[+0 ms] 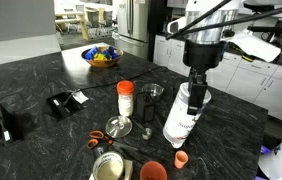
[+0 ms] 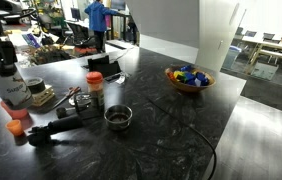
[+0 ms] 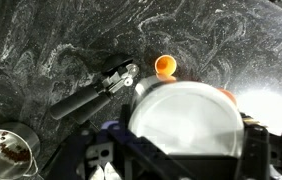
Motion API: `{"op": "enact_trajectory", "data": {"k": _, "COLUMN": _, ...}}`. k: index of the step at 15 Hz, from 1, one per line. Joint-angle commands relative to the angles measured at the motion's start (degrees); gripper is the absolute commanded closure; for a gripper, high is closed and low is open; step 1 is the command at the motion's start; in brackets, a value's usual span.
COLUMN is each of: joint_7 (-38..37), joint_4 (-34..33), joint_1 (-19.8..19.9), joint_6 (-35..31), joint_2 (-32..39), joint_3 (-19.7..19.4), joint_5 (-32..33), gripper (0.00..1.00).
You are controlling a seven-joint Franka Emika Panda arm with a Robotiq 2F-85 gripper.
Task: Move the tin of sugar to the left
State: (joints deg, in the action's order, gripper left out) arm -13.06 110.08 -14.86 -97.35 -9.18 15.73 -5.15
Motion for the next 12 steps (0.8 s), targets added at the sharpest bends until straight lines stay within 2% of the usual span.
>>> {"op": "enact_trajectory", "data": {"k": 1, "joint_7": 0.07, "joint_4": -0.22, "joint_1": 0.3, "joint_6": 0.22, "joint_2": 0.1, "joint_3": 0.23, "joint_5": 0.01, "gripper": 0.16}}
{"op": "enact_trajectory", "data": {"k": 4, "joint_7": 0.13, "joint_4": -0.22, "joint_1": 0.3, "joint_6": 0.31, "joint_2": 0.1, "joint_3": 0.21, "joint_5": 0.02, "gripper": 0.16}}
{"op": "enact_trajectory", "data": {"k": 5, "joint_7": 0.13, "joint_4": -0.22, "joint_1": 0.3, "joint_6": 0.32, "joint_2": 0.1, "joint_3": 0.21, "joint_5": 0.02, "gripper": 0.41}}
{"op": "enact_trajectory", "data": {"k": 12, "joint_7": 3.75, "joint_4": -1.34, "joint_1": -4.14, "joint_6": -0.93, "joint_2": 1.89, "joint_3": 4.31, "joint_5": -1.8, "gripper": 0.41}}
